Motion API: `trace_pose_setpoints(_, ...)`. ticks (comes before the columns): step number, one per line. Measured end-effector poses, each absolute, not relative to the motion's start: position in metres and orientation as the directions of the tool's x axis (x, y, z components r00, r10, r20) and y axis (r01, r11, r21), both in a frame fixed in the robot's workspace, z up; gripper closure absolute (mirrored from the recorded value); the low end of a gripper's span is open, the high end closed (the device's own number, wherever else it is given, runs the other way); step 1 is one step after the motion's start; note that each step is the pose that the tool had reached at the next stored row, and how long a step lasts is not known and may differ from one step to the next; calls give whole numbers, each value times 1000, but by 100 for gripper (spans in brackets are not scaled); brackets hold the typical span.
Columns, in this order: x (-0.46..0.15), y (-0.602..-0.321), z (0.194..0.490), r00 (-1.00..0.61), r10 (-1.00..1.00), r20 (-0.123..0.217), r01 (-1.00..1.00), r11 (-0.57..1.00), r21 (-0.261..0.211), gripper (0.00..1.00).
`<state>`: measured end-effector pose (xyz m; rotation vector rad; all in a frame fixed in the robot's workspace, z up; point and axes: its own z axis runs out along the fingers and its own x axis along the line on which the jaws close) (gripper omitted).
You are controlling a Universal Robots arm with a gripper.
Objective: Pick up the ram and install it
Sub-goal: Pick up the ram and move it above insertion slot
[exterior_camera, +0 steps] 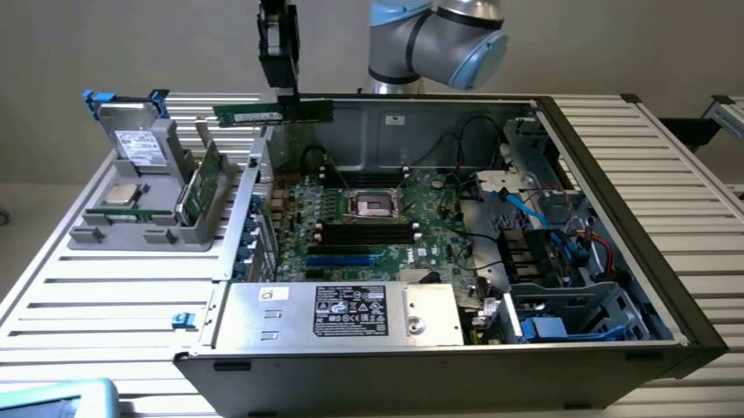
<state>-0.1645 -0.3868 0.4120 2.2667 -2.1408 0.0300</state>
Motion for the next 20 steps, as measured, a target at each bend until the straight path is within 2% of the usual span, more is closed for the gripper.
trace_pose_setpoints(20, -74, -387, 412, 57, -998, 29, -998, -57, 17, 86)
